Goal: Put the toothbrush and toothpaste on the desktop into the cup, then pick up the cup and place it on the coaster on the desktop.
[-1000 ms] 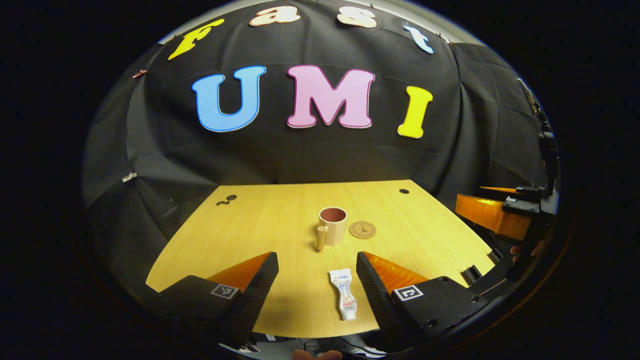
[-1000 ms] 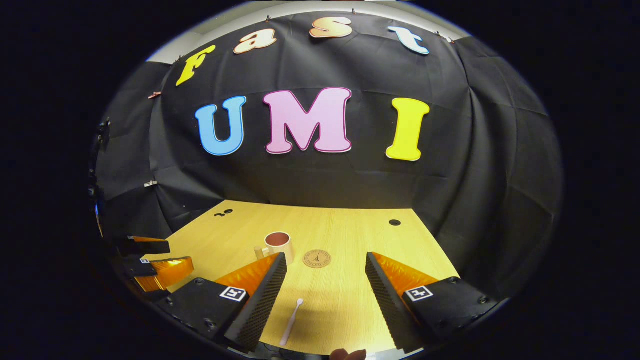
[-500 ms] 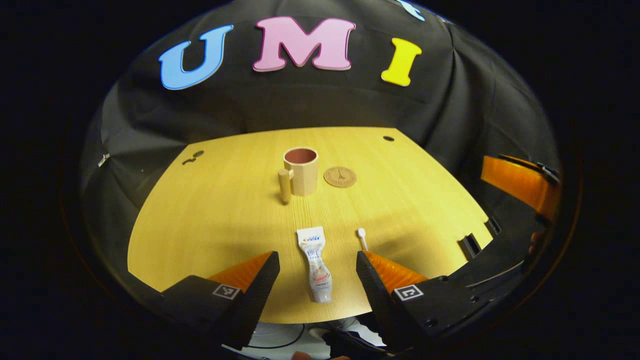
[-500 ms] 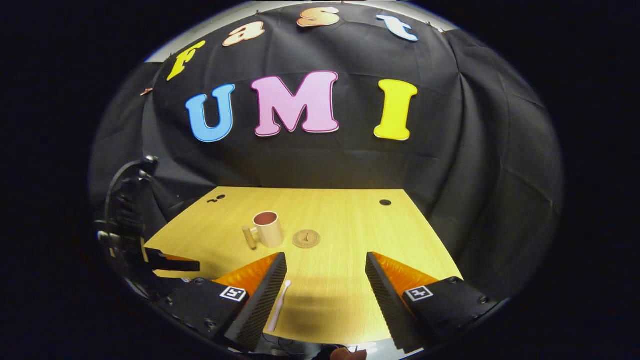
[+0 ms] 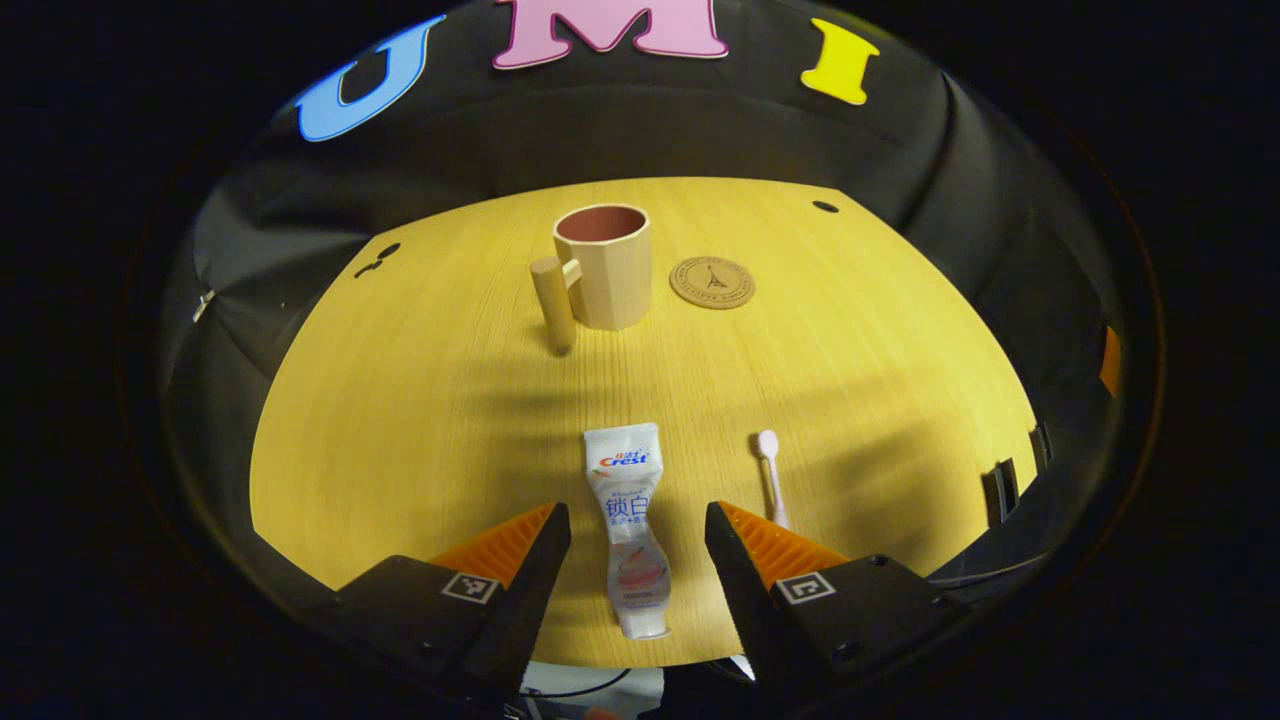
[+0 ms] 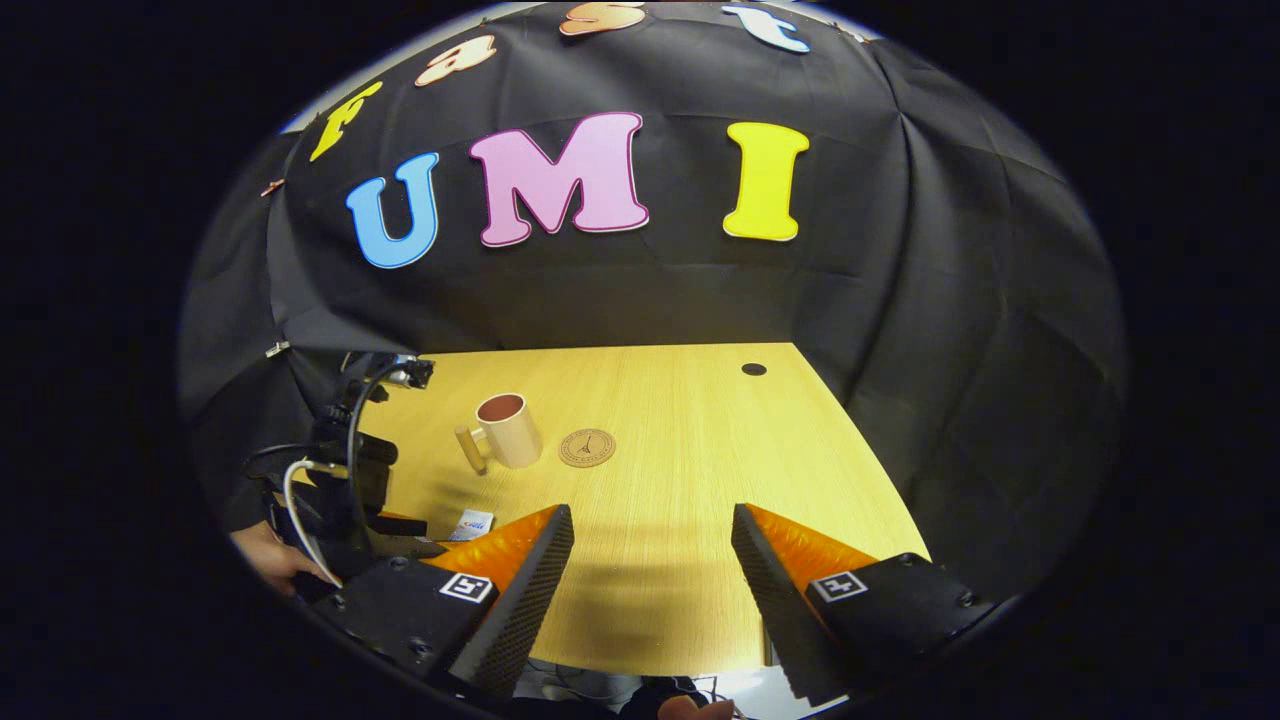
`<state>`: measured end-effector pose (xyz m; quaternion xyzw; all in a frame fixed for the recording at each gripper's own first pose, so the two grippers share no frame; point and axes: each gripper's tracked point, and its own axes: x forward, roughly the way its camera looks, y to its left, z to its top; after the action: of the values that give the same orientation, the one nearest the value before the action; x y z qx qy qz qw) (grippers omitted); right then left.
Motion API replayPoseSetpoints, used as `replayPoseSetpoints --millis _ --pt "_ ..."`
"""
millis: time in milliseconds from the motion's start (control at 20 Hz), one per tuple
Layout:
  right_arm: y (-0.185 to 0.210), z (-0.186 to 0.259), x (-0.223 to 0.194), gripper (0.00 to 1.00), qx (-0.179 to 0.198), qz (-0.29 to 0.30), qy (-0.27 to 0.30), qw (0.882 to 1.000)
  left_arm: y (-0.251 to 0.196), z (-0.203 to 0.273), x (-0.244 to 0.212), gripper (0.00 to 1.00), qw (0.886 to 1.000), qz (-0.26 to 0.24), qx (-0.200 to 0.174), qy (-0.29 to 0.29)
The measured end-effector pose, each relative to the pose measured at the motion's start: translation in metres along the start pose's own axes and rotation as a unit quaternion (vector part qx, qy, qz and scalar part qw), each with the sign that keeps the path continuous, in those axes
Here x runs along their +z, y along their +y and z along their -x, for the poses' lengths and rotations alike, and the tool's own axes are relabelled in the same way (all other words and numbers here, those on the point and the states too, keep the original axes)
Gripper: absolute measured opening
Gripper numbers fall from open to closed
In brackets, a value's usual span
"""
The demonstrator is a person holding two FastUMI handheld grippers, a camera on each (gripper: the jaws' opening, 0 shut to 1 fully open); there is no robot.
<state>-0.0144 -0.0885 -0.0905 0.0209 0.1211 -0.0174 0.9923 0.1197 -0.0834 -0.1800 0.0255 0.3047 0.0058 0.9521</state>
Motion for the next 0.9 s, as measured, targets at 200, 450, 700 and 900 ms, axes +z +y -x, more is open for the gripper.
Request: replayPoseSetpoints --millis 200,450,700,900 --pt "0.003 -0.014 -0.009 0.98 0.023 0.004 0.021 1.0 -0.001 -0.017 -0.007 0.82 0.999 0.002 0.011 0.033" --pt "0.004 -0.025 -0.011 0.98 0.042 -0.001 0.034 0.999 -0.005 -0.031 -0.019 0.74 0.997 0.013 0.016 0.077" --pt "0.005 -0.037 -0.014 0.99 0.052 -0.004 0.044 0.998 -0.006 -0.041 -0.025 0.68 0.995 0.025 0.014 0.099" --pt "0.015 -0.042 -0.024 0.98 0.065 -0.009 0.057 0.996 -0.009 -0.043 -0.025 0.67 0.993 0.048 0.002 0.108"
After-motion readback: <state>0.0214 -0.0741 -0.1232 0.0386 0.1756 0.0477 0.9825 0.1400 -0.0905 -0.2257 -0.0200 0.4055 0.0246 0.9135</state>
